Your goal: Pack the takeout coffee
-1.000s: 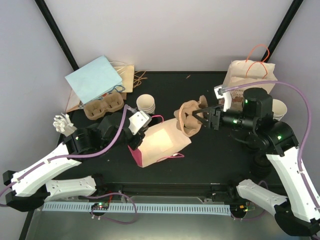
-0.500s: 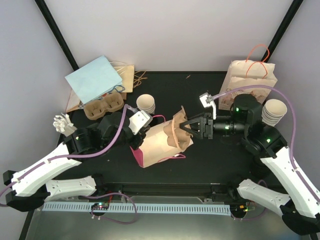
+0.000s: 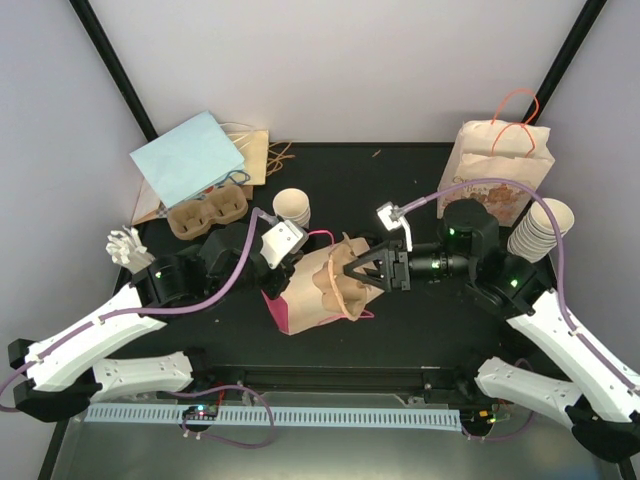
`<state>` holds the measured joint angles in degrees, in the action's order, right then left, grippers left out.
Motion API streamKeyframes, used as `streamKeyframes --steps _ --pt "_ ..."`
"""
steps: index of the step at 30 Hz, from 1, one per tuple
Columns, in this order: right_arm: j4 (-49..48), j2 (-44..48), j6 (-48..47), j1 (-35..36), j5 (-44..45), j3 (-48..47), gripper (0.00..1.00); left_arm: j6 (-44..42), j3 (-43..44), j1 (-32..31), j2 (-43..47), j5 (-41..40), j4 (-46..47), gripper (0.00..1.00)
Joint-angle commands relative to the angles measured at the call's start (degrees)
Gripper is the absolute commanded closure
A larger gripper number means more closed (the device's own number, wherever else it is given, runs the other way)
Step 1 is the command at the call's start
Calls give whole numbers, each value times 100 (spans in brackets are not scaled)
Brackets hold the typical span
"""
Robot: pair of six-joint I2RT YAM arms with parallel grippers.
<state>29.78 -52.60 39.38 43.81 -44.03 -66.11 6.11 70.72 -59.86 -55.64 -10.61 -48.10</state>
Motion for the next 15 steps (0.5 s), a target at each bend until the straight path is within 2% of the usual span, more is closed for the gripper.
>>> streamKeyframes --steps 1,15 --pt "-20 47 -13 48 42 162 63 92 13 -9 8 42 160 98" --pt "274 -235 -238 48 452 415 65 110 -49 -9 95 50 195 98"
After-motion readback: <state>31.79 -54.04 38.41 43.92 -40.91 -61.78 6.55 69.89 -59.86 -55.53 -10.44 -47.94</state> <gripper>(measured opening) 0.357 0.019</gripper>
